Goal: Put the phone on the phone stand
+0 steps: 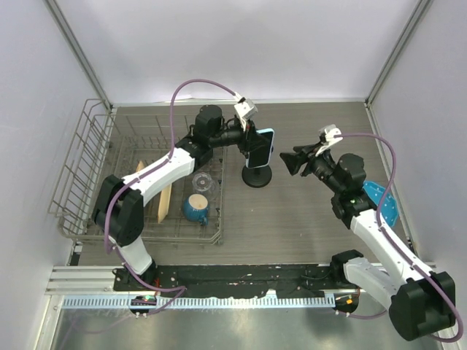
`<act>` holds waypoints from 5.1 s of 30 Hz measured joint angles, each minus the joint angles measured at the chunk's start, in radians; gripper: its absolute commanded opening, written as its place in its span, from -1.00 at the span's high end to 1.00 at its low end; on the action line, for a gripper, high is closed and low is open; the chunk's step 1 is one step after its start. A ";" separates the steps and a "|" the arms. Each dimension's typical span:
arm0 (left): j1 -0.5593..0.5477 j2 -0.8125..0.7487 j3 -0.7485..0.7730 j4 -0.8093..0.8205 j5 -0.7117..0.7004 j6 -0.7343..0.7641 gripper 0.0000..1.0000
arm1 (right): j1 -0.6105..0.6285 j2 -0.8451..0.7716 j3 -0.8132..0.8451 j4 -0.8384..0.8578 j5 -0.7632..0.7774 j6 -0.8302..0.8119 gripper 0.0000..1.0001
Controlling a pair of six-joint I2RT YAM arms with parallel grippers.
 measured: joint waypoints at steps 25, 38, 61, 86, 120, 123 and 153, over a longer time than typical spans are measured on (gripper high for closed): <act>0.001 0.112 0.203 -0.245 0.494 0.079 0.99 | -0.065 0.241 -0.004 0.319 -0.551 0.077 0.97; 0.066 0.036 0.001 -0.006 0.325 -0.224 -0.95 | -0.068 0.287 0.037 0.273 -0.525 0.065 0.99; 0.119 -0.001 -0.263 0.217 0.187 -0.266 -0.38 | -0.181 0.334 0.065 0.285 -0.635 0.093 0.98; 0.098 0.154 -0.236 0.430 0.447 -0.353 1.00 | -0.205 0.351 0.066 0.320 -0.676 0.135 0.99; 0.035 -0.478 -0.178 -0.373 -0.388 -0.322 -0.76 | -0.201 0.257 0.061 0.171 -0.480 0.139 -0.62; 0.005 -0.471 -0.151 -0.443 -0.444 -0.324 -0.99 | -0.201 0.190 0.061 0.119 -0.412 0.150 -0.67; -0.356 0.066 0.476 -0.771 -0.799 0.002 -1.00 | -0.189 -0.230 -0.042 -0.066 0.146 0.186 -0.69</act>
